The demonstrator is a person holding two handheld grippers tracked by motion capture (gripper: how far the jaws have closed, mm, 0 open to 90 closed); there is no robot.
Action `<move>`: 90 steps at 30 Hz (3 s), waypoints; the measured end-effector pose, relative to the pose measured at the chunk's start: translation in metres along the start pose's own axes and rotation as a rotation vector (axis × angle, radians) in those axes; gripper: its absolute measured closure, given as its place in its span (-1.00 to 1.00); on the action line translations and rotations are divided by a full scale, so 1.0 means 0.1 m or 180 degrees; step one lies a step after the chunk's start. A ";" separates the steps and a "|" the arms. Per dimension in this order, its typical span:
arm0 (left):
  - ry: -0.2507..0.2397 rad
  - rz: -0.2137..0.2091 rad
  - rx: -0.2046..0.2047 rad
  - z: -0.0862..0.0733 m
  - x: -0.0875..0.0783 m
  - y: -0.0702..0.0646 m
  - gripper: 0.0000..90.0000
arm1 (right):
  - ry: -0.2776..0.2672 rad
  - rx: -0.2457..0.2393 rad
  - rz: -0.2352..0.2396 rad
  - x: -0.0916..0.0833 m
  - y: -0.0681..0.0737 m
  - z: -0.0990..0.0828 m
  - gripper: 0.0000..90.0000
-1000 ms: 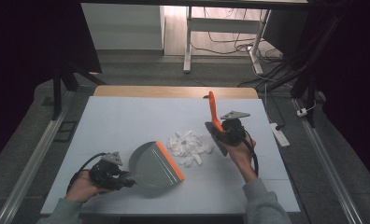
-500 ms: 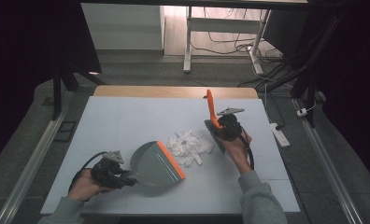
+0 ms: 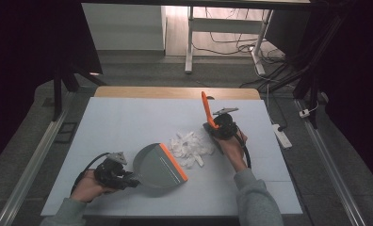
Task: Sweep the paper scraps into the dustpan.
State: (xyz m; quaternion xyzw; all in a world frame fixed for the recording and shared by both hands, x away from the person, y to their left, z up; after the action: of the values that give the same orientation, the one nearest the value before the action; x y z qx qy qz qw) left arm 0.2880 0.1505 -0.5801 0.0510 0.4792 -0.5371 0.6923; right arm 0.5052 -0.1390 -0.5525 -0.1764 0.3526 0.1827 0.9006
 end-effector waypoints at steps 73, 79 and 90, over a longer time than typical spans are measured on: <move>0.0000 -0.0013 0.0002 0.05 0.05 0.00 0.36 | -0.0112 -0.0437 0.0639 -0.07 1.17 0.01 0.57; 0.0001 -0.0012 0.0004 0.05 0.05 0.00 0.36 | -0.0135 -0.0477 0.0701 -0.11 1.25 0.02 0.57; 0.0000 -0.0013 0.0003 0.06 0.05 0.00 0.36 | -0.0170 -0.0645 0.0877 -0.19 1.51 0.05 0.57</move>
State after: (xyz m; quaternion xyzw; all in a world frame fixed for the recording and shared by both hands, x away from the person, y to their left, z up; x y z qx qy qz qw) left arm 0.2914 0.1437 -0.5811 0.0503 0.4790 -0.5388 0.6912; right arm 0.4265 -0.0096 -0.5640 -0.2114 0.3291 0.3437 0.8537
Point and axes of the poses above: each handheld gripper's, and its own axes: x roughly forward along the jaws, z roughly out of its top, y roughly to its left, the point moved 9 cm from there along x, roughly forward along the jaws, and after that the axes turned 12 degrees about -z, right-handed, at the moved point
